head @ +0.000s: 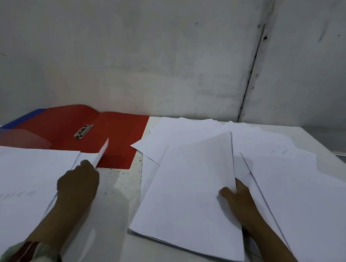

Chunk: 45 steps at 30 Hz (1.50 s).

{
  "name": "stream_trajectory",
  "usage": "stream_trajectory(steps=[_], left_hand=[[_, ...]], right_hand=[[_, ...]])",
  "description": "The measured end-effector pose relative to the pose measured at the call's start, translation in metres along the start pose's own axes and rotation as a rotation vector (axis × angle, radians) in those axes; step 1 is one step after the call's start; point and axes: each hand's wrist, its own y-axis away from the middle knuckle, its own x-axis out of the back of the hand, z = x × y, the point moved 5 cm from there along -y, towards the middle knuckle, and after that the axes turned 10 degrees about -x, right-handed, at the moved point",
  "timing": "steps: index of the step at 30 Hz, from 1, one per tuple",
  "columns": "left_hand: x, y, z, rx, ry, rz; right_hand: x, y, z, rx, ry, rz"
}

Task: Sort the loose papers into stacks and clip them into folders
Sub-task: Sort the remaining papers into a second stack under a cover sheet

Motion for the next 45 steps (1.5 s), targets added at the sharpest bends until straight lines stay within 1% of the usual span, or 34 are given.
stream_trajectory(steps=[3, 6, 7, 10, 15, 20, 24, 28, 30, 35, 37, 39, 45], left_hand=[[0.015, -0.012, -0.001, 0.066, 0.111, 0.034], [0.029, -0.019, 0.001, 0.147, 0.300, 0.046], [0.033, -0.021, 0.005, 0.145, 0.372, 0.058], [0.038, -0.022, 0.029, 0.028, 0.507, 0.085], [0.030, -0.017, 0.084, -0.103, 0.626, 0.053], [0.026, -0.011, 0.134, -0.116, 0.841, -0.053], [0.009, -0.004, 0.176, -0.147, 0.984, -0.208], [-0.012, 0.010, 0.211, -0.133, 1.167, -0.367], [-0.022, 0.016, 0.225, -0.144, 1.175, -0.422], [-0.036, 0.020, 0.244, -0.217, 1.047, -0.425], [-0.037, 0.023, 0.251, -0.232, 1.057, -0.471], [-0.037, 0.025, 0.257, -0.282, 1.011, -0.498], [-0.037, 0.024, 0.268, -0.384, 0.831, -0.478]], right_hand=[[0.000, 0.000, 0.000, -0.009, -0.006, -0.001], [0.000, 0.000, -0.001, -0.011, -0.006, -0.006], [0.000, 0.001, -0.002, -0.011, -0.009, -0.008], [0.001, 0.001, -0.003, -0.016, -0.023, -0.017], [0.002, 0.003, -0.007, -0.002, 0.003, -0.046], [0.008, 0.004, -0.006, -0.038, 0.020, -0.098], [0.012, 0.002, 0.000, -0.122, 0.051, -0.128], [0.013, -0.002, 0.002, -0.177, 0.036, -0.129], [0.014, 0.000, 0.002, -0.215, 0.007, -0.138], [0.015, 0.005, -0.004, -0.239, -0.038, -0.178], [0.015, 0.006, -0.005, -0.248, -0.042, -0.183], [0.016, 0.005, -0.004, -0.265, -0.065, -0.181], [0.019, 0.004, -0.003, -0.279, -0.109, -0.184]])
